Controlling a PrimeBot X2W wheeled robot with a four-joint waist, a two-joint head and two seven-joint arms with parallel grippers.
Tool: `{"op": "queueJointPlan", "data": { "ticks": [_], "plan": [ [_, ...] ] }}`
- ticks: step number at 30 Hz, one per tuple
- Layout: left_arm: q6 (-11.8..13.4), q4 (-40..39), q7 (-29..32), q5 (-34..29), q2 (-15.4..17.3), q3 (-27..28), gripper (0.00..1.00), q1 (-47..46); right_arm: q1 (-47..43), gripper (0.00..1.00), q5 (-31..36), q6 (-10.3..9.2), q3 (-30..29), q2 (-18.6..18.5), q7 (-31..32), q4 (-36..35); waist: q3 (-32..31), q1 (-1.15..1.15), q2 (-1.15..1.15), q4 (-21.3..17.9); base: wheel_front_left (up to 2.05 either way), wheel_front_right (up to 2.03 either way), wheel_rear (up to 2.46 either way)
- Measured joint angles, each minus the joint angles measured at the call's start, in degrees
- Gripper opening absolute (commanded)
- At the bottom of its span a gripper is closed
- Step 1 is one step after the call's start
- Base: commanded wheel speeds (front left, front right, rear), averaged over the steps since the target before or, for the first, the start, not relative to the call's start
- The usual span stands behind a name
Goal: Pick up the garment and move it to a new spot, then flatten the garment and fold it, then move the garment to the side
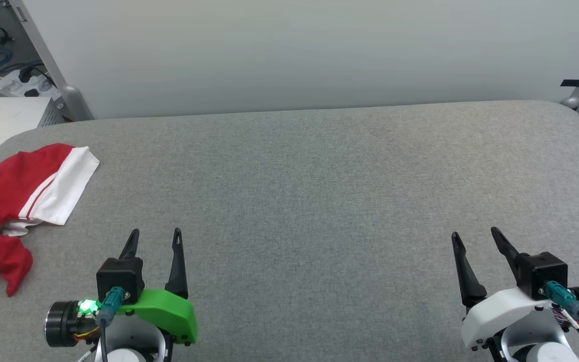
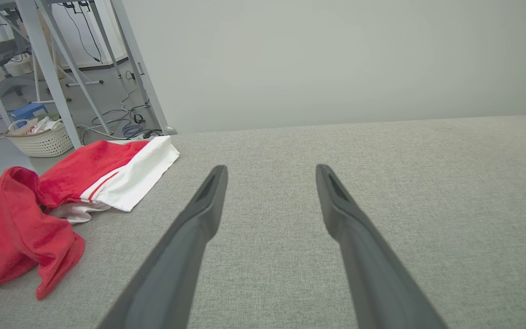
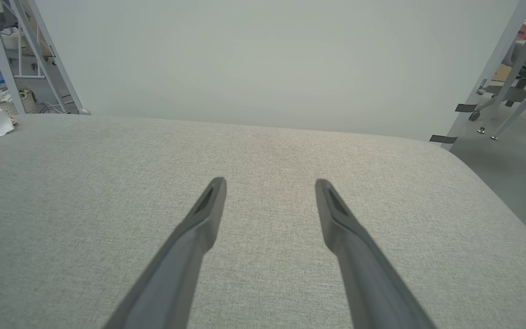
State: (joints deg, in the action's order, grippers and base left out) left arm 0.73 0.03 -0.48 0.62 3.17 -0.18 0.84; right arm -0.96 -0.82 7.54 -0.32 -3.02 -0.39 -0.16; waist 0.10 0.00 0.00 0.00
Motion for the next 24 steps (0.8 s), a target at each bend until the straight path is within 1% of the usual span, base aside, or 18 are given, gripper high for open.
{"op": "queueJointPlan", "data": {
  "ticks": [24],
  "plan": [
    [1.0,-0.7,-3.0,1.0,0.0,-0.2,1.0,0.0,-0.2,1.0,-2.5,0.0,-0.6,0.0,-3.2,-1.9,0.0,0.0,0.0,0.4,0.0,0.0,0.0]
  ]
}}
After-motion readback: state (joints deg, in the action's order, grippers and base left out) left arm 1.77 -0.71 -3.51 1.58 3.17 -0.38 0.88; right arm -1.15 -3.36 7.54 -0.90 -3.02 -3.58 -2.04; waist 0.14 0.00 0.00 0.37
